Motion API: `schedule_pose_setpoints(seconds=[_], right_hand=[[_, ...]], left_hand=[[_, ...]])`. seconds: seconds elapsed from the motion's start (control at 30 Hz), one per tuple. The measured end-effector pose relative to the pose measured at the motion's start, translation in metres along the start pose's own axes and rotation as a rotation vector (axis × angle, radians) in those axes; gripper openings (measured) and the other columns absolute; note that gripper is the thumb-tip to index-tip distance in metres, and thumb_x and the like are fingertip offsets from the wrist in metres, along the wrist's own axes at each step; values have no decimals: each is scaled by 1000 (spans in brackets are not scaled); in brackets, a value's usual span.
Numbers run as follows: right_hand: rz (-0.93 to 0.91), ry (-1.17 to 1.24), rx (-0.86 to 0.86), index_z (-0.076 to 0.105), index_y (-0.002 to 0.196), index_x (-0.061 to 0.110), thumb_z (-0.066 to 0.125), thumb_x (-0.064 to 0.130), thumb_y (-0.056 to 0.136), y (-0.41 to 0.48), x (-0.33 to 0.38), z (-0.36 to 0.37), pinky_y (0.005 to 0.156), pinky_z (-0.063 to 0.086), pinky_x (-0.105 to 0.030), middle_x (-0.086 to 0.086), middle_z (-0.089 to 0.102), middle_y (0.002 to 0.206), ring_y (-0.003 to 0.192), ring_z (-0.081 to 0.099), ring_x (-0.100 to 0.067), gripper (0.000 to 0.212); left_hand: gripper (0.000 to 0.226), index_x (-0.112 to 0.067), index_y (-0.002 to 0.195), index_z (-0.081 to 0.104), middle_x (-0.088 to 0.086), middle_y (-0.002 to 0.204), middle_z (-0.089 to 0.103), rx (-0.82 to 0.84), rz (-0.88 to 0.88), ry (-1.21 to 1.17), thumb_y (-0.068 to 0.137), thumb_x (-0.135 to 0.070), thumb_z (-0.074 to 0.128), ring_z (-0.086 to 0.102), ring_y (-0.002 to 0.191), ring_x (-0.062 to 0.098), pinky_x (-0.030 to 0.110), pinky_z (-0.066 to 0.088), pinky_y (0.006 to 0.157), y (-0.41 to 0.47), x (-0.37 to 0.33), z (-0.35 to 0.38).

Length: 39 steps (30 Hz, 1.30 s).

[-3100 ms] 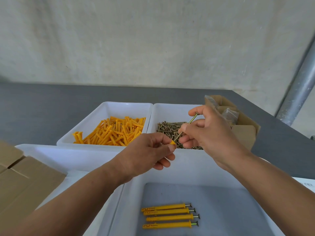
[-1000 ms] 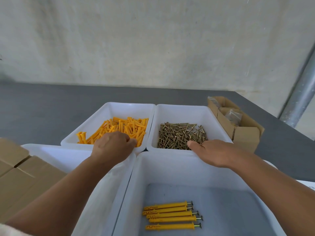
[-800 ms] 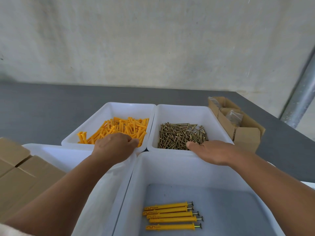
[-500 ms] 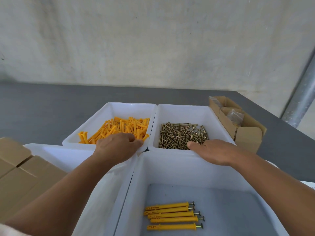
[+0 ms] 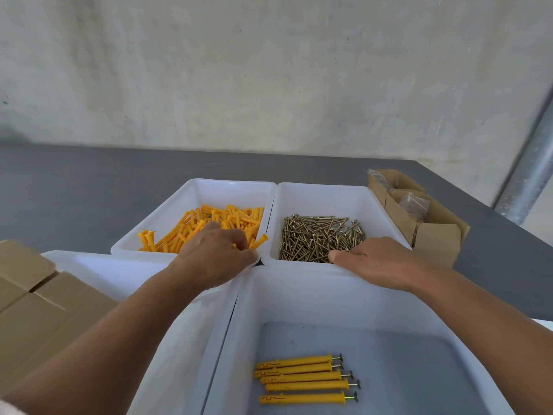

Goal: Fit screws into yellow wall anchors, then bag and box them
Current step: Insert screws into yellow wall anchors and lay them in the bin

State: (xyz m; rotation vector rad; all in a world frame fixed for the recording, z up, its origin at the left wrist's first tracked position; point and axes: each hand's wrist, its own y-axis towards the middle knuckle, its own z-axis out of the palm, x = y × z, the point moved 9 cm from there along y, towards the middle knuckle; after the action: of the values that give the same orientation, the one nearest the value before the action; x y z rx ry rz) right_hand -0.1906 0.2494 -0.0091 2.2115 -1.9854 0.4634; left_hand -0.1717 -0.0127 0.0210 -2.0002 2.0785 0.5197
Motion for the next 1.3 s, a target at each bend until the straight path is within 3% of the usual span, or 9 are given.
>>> schedule_pose_setpoints(seconds=[0.13, 0.27, 0.4, 0.5, 0.57, 0.67, 0.8, 1.0, 1.3], right_hand=[[-49, -11, -13, 48, 65, 15, 38, 72, 90, -3, 7, -6, 57, 32, -28, 2, 51, 68, 65, 51, -13, 63], [-61, -18, 32, 44, 67, 18, 37, 70, 91, -7, 10, -6, 58, 31, -28, 3, 47, 67, 63, 47, -13, 58], [-79, 5, 35, 50, 70, 19, 47, 65, 90, -11, 11, -14, 58, 33, -27, 4, 51, 71, 65, 47, -11, 50], [-124, 119, 3, 60, 74, 21, 64, 45, 85, -16, 14, -26, 59, 36, -22, 12, 58, 67, 63, 50, -5, 27], [-162, 127, -21, 64, 73, 26, 67, 30, 84, -20, 20, -31, 56, 37, -15, 22, 61, 64, 61, 53, 2, 11], [-203, 82, -104, 64, 72, 31, 64, 18, 84, -25, 28, -38, 58, 40, -16, 16, 63, 71, 68, 57, 1, 17], [-242, 205, -332, 63, 72, 32, 67, 13, 82, -35, 34, -67, 63, 47, -22, 12, 64, 71, 68, 60, -4, 22], [-231, 916, -527, 65, 74, 17, 56, -10, 83, -44, 19, -101, 64, 57, -29, 6, 62, 55, 56, 65, -9, 29], [-185, 946, -540, 63, 74, 13, 53, -12, 84, -43, 17, -99, 58, 55, -21, 0, 60, 64, 54, 63, -4, 29]], left_hand=[[8, -37, 90, 59, -4, 105, 41, -79, 55, 19, 89, -45, 61, 43, 90, 12, 25, 32, 74, -3, -5, -6], [11, -24, 95, 67, -4, 108, 48, -247, 176, -102, 90, -34, 65, 47, 85, 12, 17, 32, 71, -9, -17, -20], [12, -26, 79, 58, -9, 84, 56, -367, 276, -256, 90, -29, 64, 51, 69, 3, 8, 35, 62, -19, -34, -37], [18, -27, 74, 57, -6, 64, 61, -283, 274, -425, 90, -32, 61, 54, 58, 3, 15, 42, 57, -21, -43, -34], [18, -27, 73, 60, -1, 65, 66, -188, 302, -520, 91, -29, 63, 60, 59, 9, 26, 53, 65, -24, -52, -27], [11, -21, 81, 67, 5, 70, 69, -27, 326, -563, 91, -24, 63, 65, 63, 20, 45, 58, 72, -28, -63, -12], [12, -24, 81, 66, -1, 67, 67, 110, 354, -451, 93, -26, 63, 66, 63, 17, 41, 59, 69, -34, -72, 5], [11, -30, 83, 65, 0, 70, 66, 149, 388, -331, 94, -27, 62, 65, 69, 19, 38, 58, 70, -37, -77, 9], [8, -24, 92, 70, -12, 61, 61, 167, 400, -302, 93, -28, 63, 62, 61, 6, 21, 54, 61, -35, -78, 14]])
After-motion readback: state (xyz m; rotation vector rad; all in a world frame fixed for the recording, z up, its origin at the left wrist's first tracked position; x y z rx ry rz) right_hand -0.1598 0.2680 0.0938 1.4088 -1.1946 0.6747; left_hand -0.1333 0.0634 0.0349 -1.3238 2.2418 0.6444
